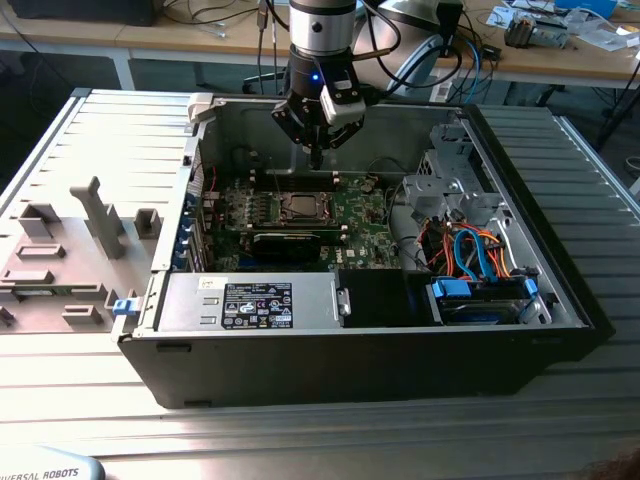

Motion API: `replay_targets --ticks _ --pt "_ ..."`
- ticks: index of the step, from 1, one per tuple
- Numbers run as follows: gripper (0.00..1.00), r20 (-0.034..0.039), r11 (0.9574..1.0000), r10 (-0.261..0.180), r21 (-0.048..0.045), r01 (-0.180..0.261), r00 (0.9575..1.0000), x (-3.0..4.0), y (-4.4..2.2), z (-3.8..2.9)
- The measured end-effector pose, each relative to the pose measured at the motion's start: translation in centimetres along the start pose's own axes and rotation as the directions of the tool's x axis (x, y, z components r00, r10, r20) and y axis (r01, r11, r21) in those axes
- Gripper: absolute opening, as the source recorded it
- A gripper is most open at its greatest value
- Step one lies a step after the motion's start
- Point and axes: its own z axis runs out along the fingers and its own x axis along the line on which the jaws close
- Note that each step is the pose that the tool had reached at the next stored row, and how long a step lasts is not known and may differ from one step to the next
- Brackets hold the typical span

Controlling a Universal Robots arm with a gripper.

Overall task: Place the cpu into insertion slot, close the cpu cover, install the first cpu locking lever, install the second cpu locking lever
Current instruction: 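Install the first cpu locking lever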

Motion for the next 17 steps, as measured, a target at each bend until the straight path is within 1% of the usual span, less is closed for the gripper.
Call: replay_targets --ticks 17 --pt "0.11 0.0003 0.9999 -0.014 -0.0005 0.014 0.9999 0.00 0.00 0.00"
